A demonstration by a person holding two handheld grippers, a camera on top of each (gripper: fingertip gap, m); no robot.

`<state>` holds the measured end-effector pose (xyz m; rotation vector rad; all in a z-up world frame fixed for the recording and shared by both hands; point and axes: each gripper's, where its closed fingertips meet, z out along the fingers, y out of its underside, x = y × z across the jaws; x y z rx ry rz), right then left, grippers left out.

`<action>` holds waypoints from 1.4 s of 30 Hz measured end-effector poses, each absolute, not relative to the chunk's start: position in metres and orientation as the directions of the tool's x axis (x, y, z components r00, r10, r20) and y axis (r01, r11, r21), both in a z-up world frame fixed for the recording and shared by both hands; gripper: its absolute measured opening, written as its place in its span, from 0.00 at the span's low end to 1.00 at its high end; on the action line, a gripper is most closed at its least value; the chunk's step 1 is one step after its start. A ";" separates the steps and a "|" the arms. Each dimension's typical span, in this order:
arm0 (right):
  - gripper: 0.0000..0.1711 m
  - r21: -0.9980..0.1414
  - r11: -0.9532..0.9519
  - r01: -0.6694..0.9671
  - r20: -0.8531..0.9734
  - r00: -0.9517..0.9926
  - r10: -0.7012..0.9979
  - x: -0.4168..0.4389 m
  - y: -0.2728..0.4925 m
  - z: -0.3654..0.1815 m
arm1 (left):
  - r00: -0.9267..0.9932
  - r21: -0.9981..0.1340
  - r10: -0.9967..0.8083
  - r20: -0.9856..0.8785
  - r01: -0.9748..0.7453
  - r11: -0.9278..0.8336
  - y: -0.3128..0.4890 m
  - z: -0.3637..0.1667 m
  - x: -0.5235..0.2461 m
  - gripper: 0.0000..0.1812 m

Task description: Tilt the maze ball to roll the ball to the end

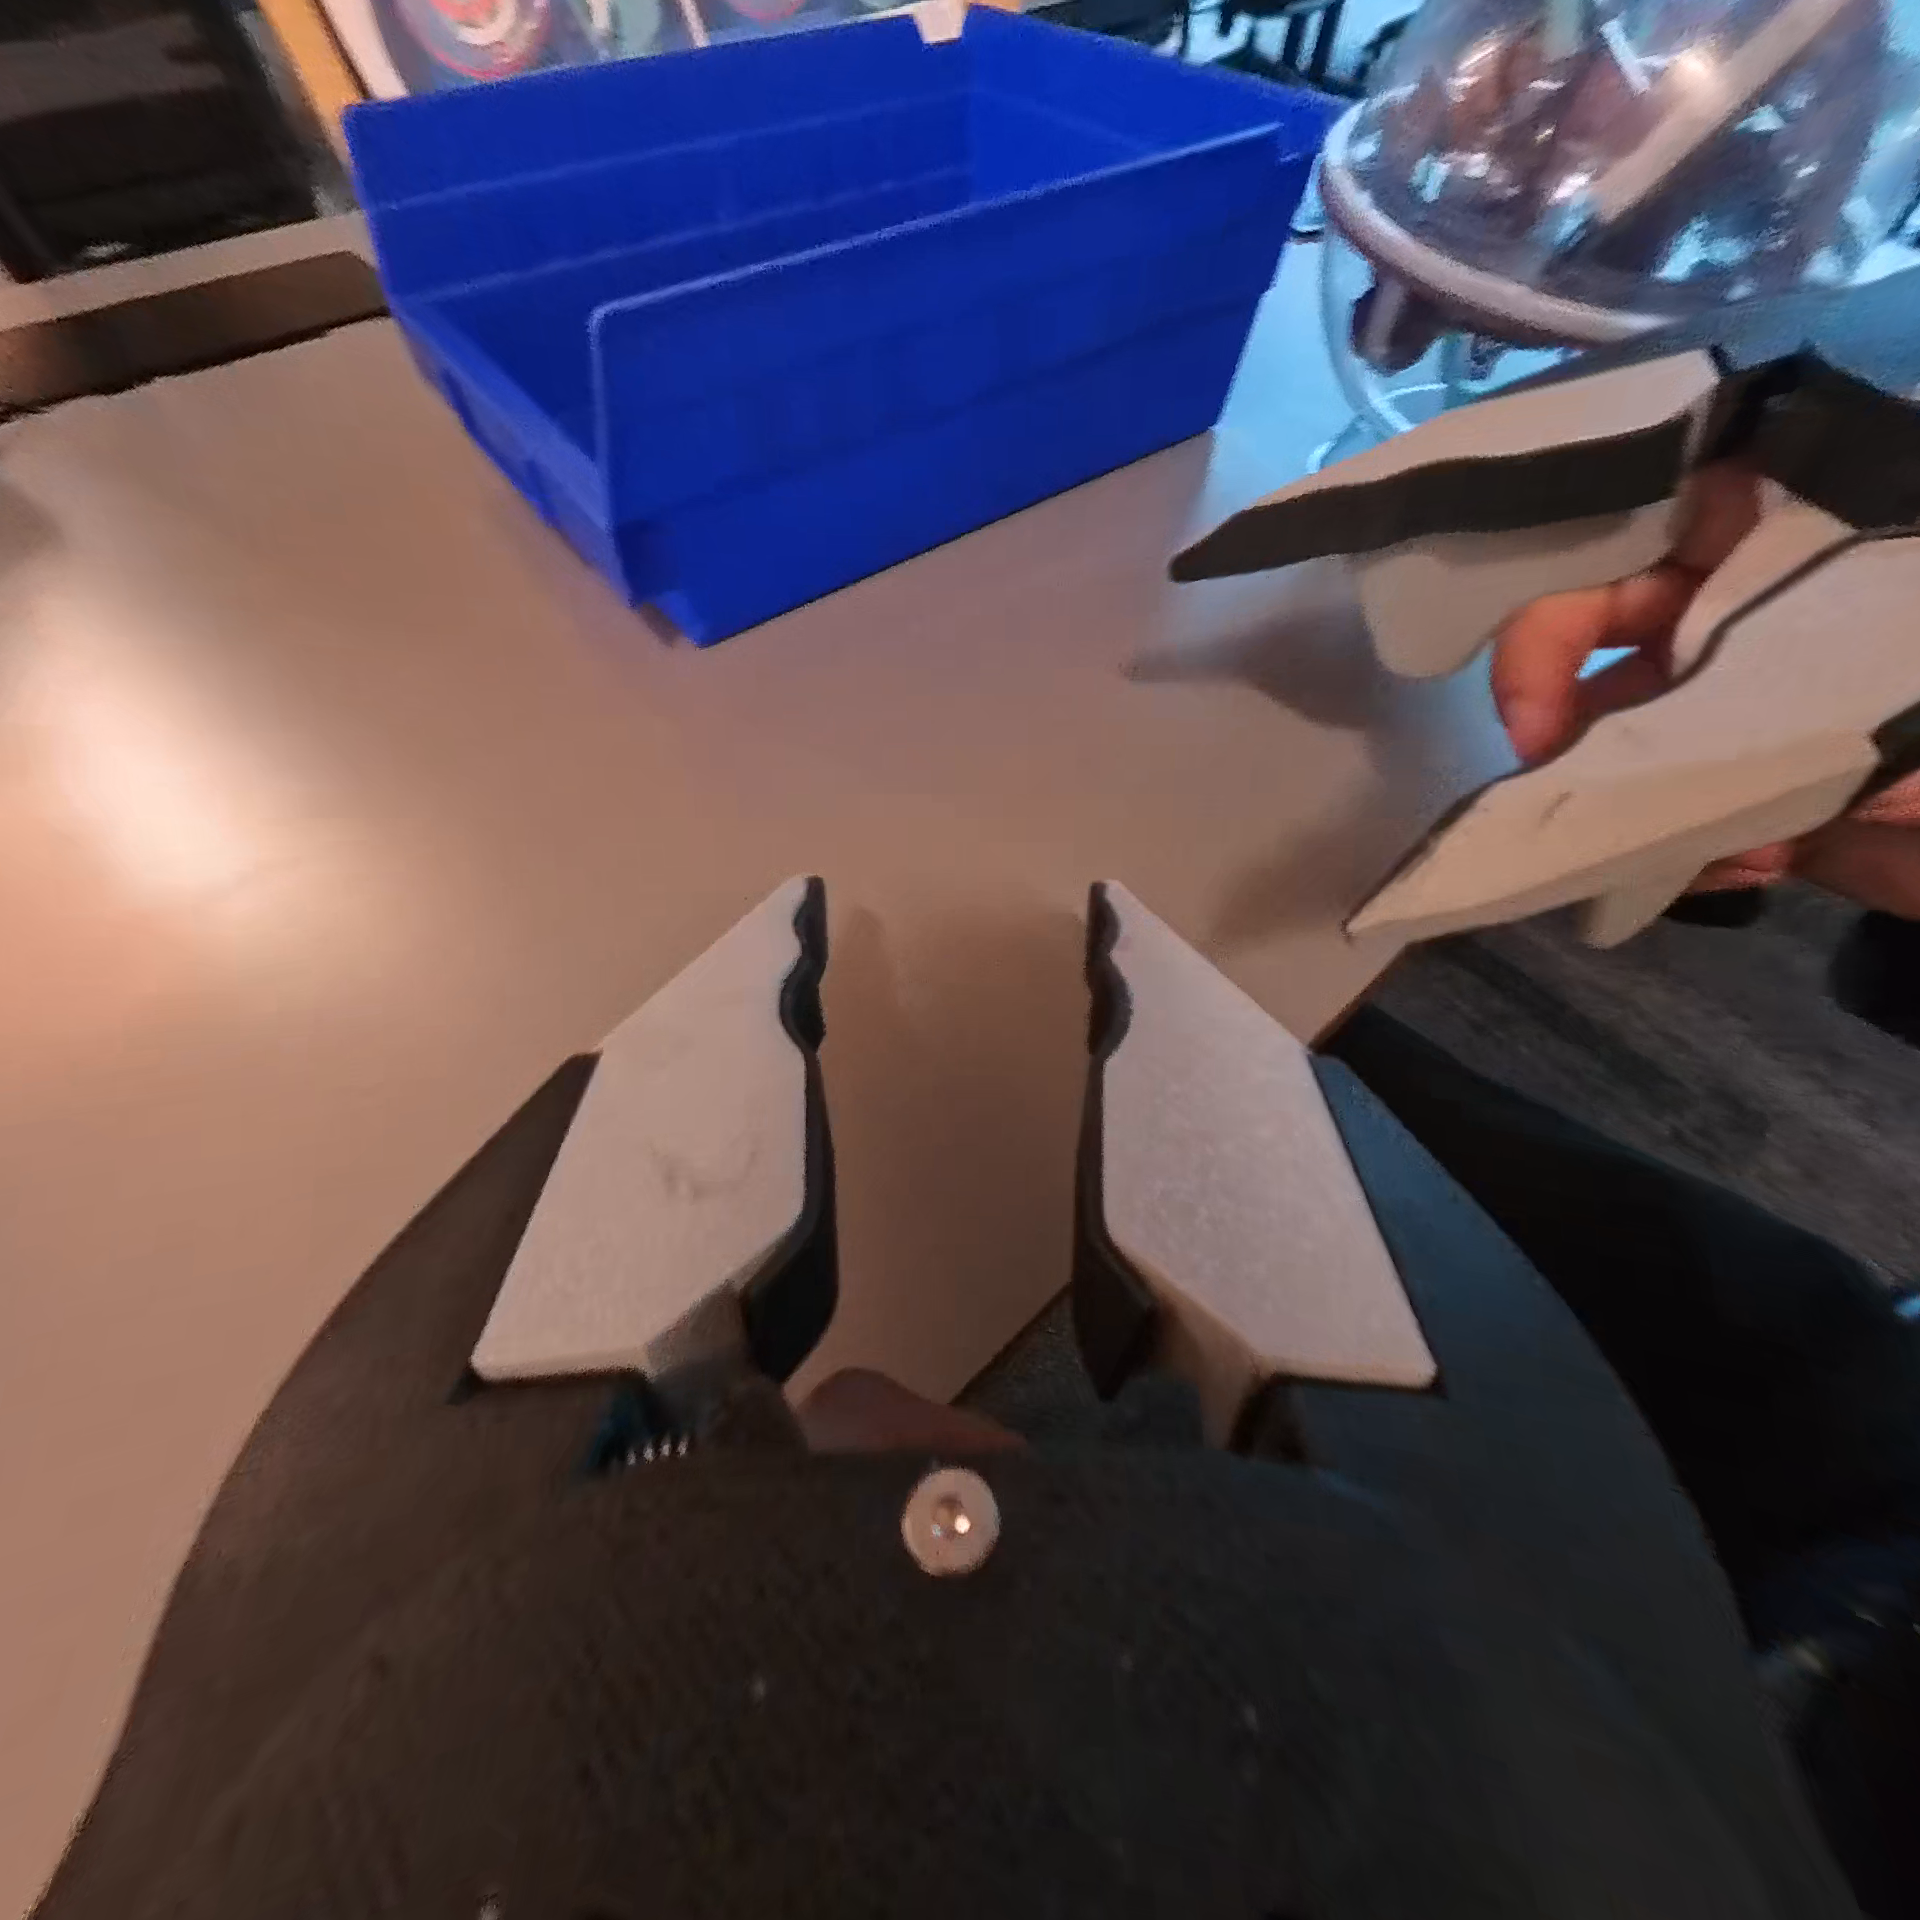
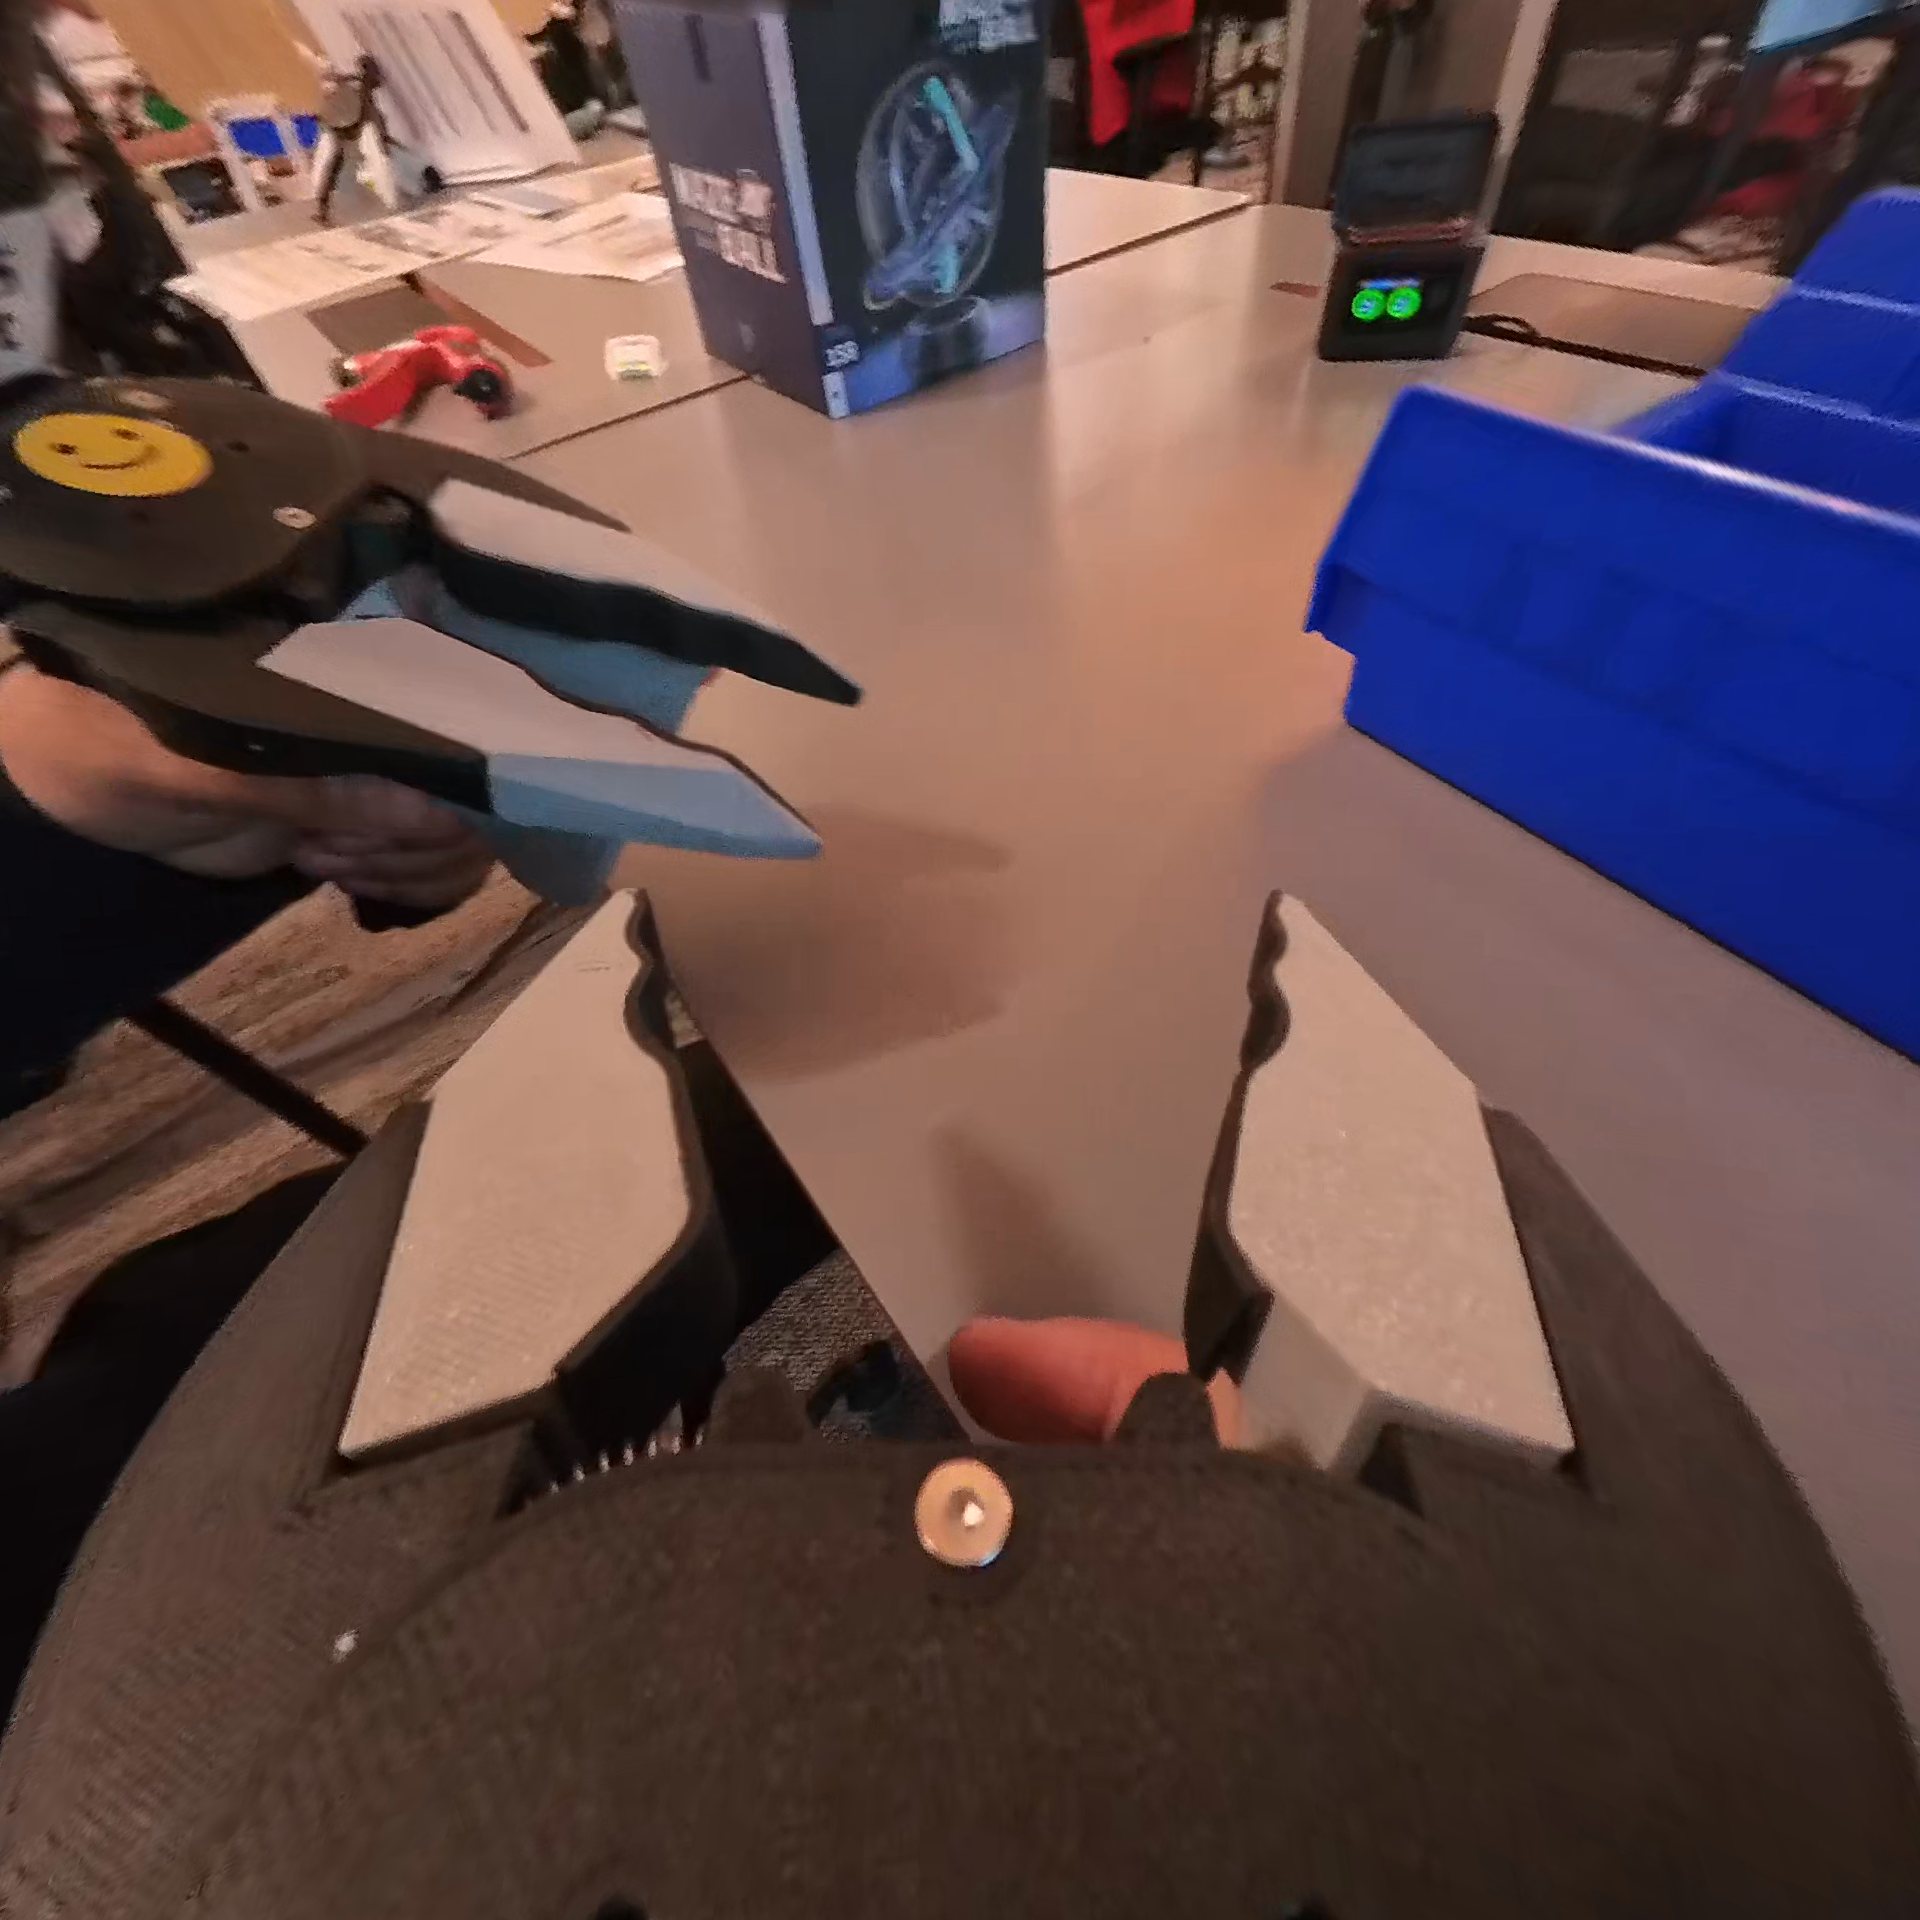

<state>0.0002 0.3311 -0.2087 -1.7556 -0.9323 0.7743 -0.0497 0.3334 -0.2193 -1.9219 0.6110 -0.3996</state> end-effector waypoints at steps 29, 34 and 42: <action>0.90 -0.867 -0.449 -0.215 -0.472 0.642 0.604 0.335 0.405 -0.181 | 0.369 -0.849 -0.843 0.390 -0.211 -0.485 0.380 -0.191 0.199 0.57; 0.77 -0.829 -0.479 -0.289 -0.558 0.489 0.671 0.316 0.411 -0.179 | 0.311 -0.851 -0.860 0.404 -0.217 -0.478 0.398 -0.198 0.212 0.59; 0.77 -0.799 -0.554 -0.233 -0.600 0.370 0.710 0.284 0.407 -0.191 | 0.222 -0.867 -0.895 0.386 -0.243 -0.434 0.403 -0.200 0.221 0.59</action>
